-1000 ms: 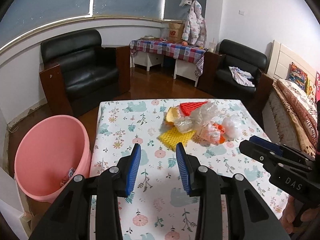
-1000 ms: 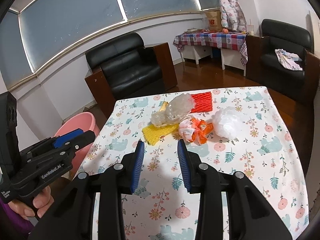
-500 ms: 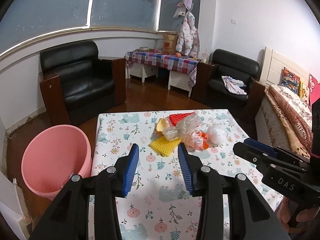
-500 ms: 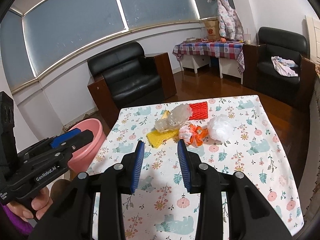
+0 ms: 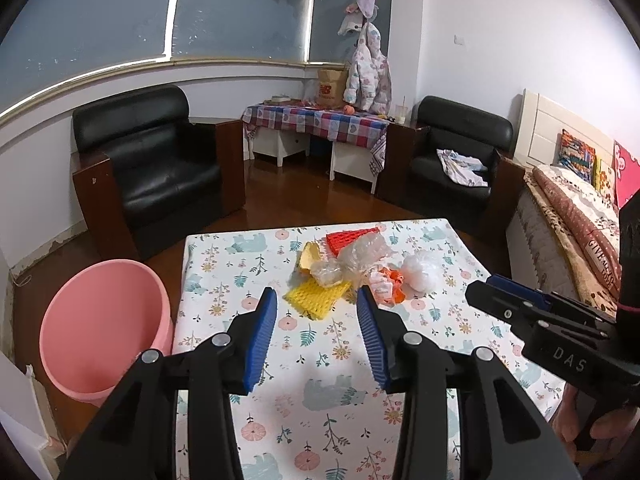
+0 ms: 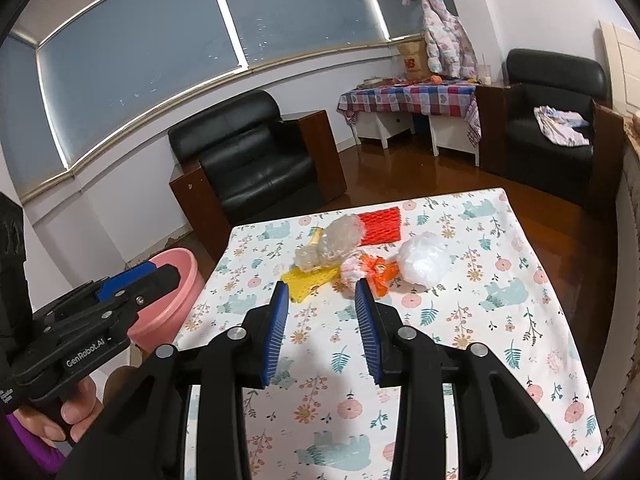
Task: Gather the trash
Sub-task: 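Move both open tools back over the remaining trash on the table, then grasp the clear bubble wrap with the left tool while the right tool grasps the white plastic bag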
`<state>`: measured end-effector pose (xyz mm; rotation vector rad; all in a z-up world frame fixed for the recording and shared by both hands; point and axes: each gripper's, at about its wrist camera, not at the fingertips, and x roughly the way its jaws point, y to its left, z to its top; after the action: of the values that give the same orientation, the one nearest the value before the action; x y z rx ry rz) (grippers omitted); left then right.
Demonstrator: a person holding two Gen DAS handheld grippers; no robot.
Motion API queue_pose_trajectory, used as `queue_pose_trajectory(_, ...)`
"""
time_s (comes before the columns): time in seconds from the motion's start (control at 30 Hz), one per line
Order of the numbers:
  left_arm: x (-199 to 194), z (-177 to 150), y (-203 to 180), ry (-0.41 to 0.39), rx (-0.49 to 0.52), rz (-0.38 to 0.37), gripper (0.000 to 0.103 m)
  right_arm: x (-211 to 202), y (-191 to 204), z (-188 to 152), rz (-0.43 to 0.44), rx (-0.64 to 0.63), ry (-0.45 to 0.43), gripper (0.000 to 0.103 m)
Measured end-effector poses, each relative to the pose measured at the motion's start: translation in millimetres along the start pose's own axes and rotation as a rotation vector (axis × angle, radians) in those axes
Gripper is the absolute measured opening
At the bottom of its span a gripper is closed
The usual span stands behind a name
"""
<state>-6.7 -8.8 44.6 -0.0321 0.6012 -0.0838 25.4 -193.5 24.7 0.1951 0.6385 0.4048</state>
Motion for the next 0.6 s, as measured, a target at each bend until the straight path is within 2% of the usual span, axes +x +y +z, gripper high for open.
queue_pose_trajectory(0.27, 29, 6, -3, 0.042, 0.016, -0.019, 0.041, 21, -36, 2, -0.048, 0.065, 0.045, 0.035)
queue_pose_trajectory(0.6, 80, 25, -4, 0.088, 0.06, -0.096, 0.041, 66, -75, 19, -0.091, 0.153, 0.104, 0.035)
